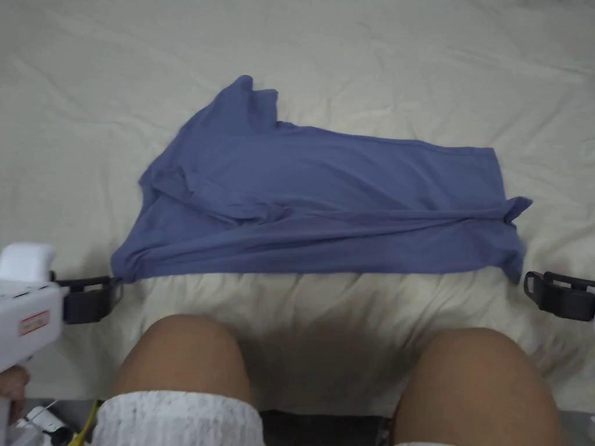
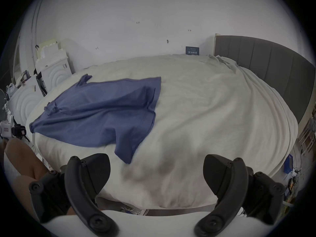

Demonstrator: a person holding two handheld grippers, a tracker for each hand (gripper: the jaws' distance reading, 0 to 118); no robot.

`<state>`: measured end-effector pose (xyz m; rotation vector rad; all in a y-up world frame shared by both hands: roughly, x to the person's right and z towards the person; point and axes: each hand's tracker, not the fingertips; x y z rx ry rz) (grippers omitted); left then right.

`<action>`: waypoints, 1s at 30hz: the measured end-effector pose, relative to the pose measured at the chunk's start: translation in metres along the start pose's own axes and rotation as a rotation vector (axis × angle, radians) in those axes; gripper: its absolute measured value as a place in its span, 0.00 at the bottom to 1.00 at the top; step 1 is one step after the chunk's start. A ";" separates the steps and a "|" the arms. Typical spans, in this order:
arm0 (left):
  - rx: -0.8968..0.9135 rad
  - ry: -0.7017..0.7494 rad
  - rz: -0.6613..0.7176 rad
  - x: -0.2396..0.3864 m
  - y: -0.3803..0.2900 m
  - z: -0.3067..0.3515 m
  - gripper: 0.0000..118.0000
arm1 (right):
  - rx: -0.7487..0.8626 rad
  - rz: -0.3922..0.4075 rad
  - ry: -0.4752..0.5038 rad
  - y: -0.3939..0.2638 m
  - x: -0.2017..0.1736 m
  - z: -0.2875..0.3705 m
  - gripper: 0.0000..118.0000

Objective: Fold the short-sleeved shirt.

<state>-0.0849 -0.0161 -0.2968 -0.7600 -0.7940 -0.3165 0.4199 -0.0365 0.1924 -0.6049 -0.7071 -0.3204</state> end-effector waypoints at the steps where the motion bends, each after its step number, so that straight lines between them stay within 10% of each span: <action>1: 0.014 -0.018 -0.001 0.000 0.005 0.004 0.82 | 0.011 0.002 0.014 0.009 0.002 0.003 0.91; 3: 0.039 -0.027 -0.003 0.005 0.018 0.006 0.80 | 0.064 0.002 0.039 0.027 0.001 0.002 0.72; 4: 0.044 -0.031 -0.007 0.010 0.024 0.004 0.70 | 0.080 0.000 0.033 0.036 0.000 0.002 0.43; 6: 0.085 -0.016 -0.041 0.024 0.040 -0.004 0.18 | 0.123 0.029 0.000 0.059 -0.009 -0.011 0.00; 7: 0.095 0.004 -0.066 0.030 0.046 -0.010 0.00 | 0.155 0.036 0.001 0.069 -0.012 -0.015 0.00; 21: 0.101 -0.060 -0.034 0.055 0.100 -0.066 0.00 | 0.019 0.042 0.059 0.186 -0.014 -0.166 0.00; 30: 0.064 -0.051 -0.010 0.038 0.138 -0.099 0.00 | -0.195 0.199 0.078 0.219 0.009 -0.247 0.14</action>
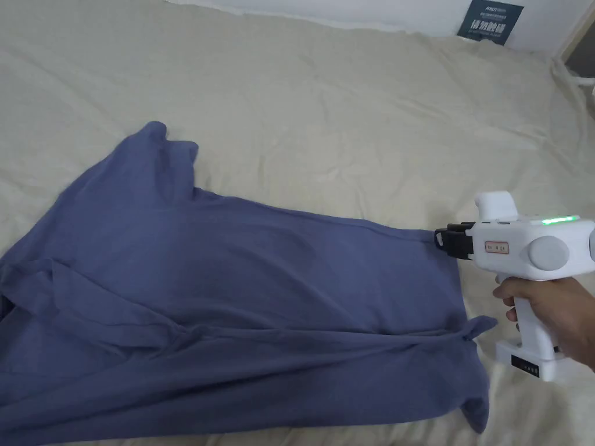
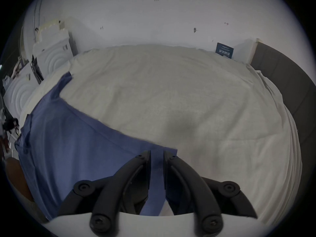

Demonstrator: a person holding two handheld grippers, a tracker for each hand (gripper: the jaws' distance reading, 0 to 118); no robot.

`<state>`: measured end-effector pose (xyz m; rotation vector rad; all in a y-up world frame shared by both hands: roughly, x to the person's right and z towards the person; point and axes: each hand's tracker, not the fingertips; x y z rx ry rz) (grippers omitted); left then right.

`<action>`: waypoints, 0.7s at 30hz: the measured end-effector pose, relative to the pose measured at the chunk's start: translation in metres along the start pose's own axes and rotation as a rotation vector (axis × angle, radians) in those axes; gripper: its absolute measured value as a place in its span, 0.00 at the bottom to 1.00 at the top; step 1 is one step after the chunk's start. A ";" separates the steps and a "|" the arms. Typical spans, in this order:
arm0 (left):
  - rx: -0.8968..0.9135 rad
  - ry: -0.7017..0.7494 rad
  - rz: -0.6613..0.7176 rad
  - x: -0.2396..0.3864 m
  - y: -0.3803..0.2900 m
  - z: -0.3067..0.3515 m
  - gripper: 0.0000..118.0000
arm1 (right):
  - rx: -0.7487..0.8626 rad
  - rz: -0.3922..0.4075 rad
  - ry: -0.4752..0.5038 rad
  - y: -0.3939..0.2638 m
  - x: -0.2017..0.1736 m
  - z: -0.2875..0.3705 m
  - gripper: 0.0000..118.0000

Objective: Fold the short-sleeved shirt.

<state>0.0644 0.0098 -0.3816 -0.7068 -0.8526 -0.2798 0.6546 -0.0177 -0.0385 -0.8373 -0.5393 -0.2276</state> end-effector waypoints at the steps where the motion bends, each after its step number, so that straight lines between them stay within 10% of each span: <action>1: 0.001 -0.001 -0.003 0.001 0.003 -0.003 0.00 | 0.001 -0.005 0.001 0.001 0.003 -0.003 0.24; 3: 0.007 -0.001 -0.008 0.005 0.010 -0.009 0.00 | -0.051 -0.015 0.061 0.000 0.006 -0.011 0.54; 8: -0.009 -0.032 -0.022 0.017 0.017 -0.030 0.00 | -0.062 0.018 0.067 -0.006 0.003 -0.023 0.85; 15: -0.015 -0.059 -0.045 0.032 0.027 -0.051 0.00 | -0.060 0.009 0.062 -0.011 -0.002 -0.031 0.84; 21: 0.003 -0.085 -0.054 0.039 0.043 -0.060 0.00 | -0.007 0.057 0.050 -0.018 -0.011 -0.017 0.47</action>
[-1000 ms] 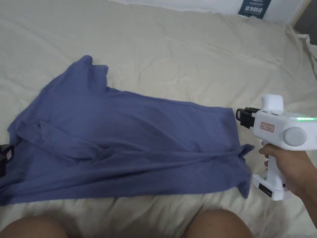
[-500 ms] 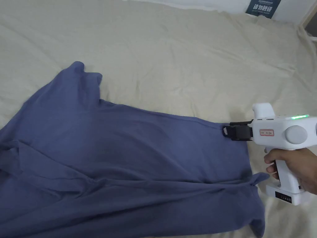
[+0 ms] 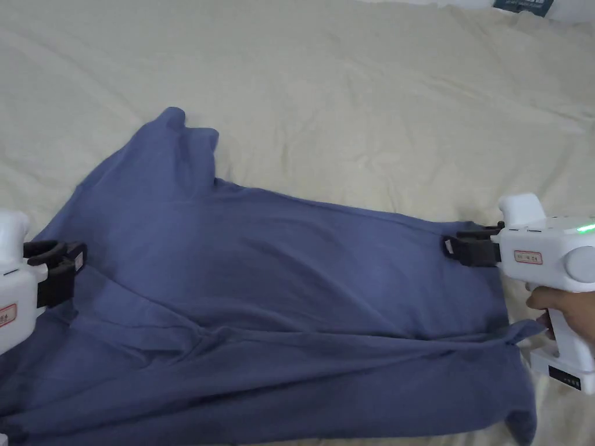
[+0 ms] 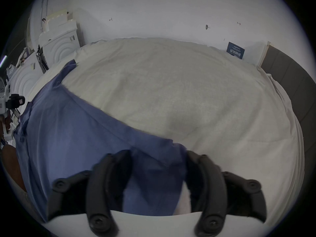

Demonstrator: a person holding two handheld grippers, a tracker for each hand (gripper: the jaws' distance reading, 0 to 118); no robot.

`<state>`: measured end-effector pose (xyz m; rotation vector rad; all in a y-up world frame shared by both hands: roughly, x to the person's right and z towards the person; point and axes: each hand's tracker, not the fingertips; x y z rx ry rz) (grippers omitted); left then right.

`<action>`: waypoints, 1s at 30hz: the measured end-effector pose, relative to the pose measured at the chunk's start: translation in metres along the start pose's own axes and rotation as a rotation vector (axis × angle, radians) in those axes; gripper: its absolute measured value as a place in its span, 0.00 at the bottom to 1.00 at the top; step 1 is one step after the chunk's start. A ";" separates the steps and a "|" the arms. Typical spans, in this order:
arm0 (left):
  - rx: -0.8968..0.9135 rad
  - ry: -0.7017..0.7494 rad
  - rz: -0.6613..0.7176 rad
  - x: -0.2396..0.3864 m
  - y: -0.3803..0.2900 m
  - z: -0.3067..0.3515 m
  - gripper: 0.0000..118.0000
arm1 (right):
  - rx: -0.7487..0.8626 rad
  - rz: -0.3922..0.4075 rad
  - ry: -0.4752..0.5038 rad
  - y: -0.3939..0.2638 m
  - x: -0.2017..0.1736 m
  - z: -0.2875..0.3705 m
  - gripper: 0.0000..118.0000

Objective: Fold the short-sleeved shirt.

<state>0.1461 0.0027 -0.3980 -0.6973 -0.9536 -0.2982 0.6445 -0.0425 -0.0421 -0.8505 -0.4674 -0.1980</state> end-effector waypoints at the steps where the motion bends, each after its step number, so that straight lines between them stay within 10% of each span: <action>1: 0.001 -0.003 -0.002 0.001 0.002 -0.001 0.00 | 0.008 -0.001 -0.004 -0.001 -0.003 0.002 0.43; 4: 0.003 -0.012 -0.009 0.004 0.005 -0.003 0.00 | 0.029 0.023 -0.012 -0.003 -0.010 0.005 0.07; 21: -0.070 -0.003 -0.028 -0.065 0.065 -0.069 0.00 | 0.136 0.091 0.007 0.008 -0.053 0.048 0.05; 25: -0.123 -0.066 0.029 -0.081 0.083 -0.114 0.94 | 0.120 0.083 0.014 0.008 -0.057 0.044 0.05; 30: -0.157 -0.077 0.047 -0.080 0.105 -0.155 0.96 | 0.102 0.086 0.016 0.012 -0.058 0.040 0.05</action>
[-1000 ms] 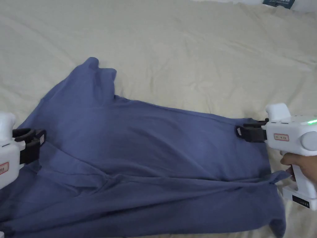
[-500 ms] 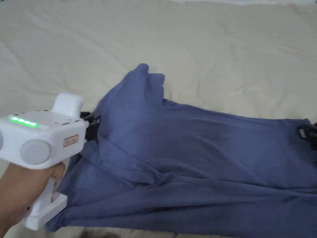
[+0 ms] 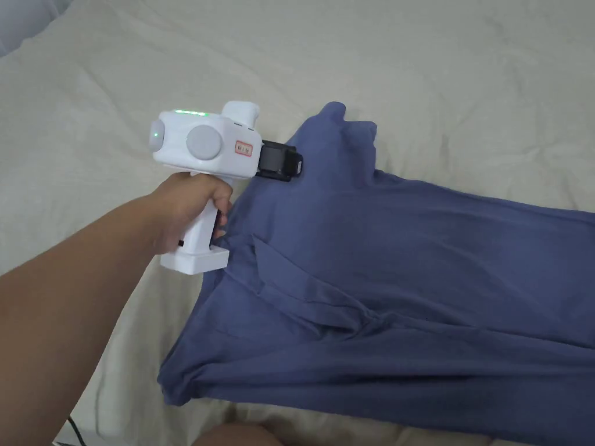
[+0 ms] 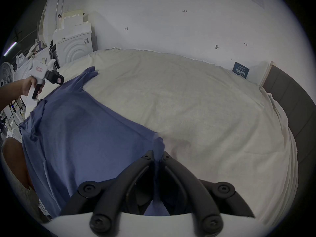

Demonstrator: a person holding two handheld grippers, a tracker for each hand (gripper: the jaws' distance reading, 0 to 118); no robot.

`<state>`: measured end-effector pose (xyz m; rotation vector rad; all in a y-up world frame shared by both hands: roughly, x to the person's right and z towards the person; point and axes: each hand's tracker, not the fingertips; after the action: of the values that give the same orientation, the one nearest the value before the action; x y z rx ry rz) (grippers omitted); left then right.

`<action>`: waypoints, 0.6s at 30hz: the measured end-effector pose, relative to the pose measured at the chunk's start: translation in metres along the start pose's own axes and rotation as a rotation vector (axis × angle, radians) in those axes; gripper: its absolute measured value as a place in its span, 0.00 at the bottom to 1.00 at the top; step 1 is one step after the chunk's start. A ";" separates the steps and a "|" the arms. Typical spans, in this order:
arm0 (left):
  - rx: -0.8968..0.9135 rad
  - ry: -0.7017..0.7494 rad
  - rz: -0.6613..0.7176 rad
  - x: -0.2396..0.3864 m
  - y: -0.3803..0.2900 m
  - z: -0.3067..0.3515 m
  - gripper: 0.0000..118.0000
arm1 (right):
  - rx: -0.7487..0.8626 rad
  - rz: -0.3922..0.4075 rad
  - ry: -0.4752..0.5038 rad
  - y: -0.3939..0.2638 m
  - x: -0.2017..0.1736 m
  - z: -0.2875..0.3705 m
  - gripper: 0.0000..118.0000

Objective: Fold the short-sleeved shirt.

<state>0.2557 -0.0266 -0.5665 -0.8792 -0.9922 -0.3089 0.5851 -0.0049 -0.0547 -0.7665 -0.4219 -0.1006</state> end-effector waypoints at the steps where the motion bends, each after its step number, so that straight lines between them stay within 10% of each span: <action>1: -0.016 -0.001 0.000 0.002 0.004 -0.007 0.96 | -0.003 -0.002 0.001 0.001 0.000 -0.001 0.05; 12: -0.152 0.094 -0.096 0.025 0.010 -0.026 0.89 | -0.028 -0.001 -0.003 0.005 0.005 -0.004 0.05; 15: -0.147 0.087 -0.142 0.033 0.012 -0.014 0.64 | -0.028 -0.009 -0.005 0.004 0.006 -0.005 0.05; 18: -0.146 0.096 -0.205 0.046 0.014 -0.006 0.16 | -0.026 -0.016 -0.001 0.003 0.007 -0.005 0.05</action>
<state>0.2922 -0.0149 -0.5369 -0.8872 -0.9810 -0.5987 0.5939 -0.0053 -0.0571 -0.7886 -0.4284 -0.1211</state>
